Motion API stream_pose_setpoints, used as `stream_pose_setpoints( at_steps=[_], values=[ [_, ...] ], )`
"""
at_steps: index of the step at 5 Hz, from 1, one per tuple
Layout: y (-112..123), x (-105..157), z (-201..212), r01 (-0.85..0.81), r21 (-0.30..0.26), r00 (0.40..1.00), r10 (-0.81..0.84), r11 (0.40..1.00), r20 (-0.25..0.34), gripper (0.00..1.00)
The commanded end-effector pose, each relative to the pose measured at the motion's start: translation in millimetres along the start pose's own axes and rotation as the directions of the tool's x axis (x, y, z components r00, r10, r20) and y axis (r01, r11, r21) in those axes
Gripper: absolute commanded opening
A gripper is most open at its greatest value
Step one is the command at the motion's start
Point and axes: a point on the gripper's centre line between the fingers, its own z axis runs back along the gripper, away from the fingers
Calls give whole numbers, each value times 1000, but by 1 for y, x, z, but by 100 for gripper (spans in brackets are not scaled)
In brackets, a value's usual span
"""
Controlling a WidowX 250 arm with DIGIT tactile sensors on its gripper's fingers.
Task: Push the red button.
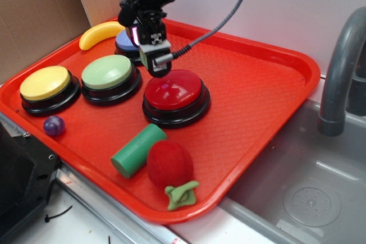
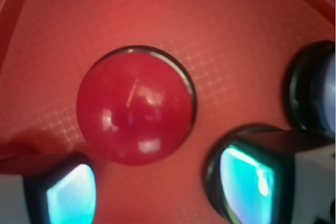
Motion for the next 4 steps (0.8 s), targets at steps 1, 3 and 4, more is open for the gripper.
stream_pose_setpoints(
  at_steps=[1,3,4],
  values=[
    [-2,2,42,-29,70,997,24,997,79,100],
    [-2,-9,69,-46,45,994,41,998,104,100],
    [-2,-15,80,-72,61,996,69,996,59,100]
  ],
)
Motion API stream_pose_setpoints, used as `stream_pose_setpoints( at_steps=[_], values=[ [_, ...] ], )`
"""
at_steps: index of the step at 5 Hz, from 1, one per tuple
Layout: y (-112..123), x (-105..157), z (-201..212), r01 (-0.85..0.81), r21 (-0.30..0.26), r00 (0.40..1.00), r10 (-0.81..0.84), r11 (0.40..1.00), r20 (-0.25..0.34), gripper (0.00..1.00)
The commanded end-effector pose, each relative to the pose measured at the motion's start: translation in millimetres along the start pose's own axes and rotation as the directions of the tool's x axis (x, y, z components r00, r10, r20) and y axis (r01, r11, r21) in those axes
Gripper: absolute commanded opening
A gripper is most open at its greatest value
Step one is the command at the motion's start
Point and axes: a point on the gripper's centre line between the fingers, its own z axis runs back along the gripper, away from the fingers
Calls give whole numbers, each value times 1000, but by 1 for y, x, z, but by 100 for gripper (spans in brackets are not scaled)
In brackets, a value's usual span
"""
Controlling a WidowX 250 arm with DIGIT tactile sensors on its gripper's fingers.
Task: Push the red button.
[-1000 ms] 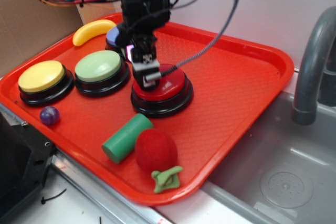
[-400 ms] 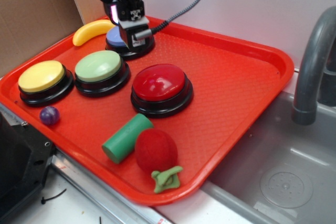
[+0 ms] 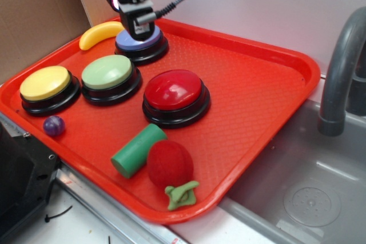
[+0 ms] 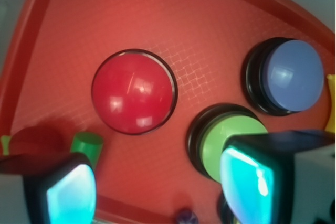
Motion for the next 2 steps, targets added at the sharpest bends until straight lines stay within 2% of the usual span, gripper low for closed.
stream_pose_setpoints(
  at_steps=[1,2],
  values=[
    [-1,-5,36,-52,18,998,51,998,28,100],
    [-3,-16,55,-77,16,995,75,997,67,100]
  ],
)
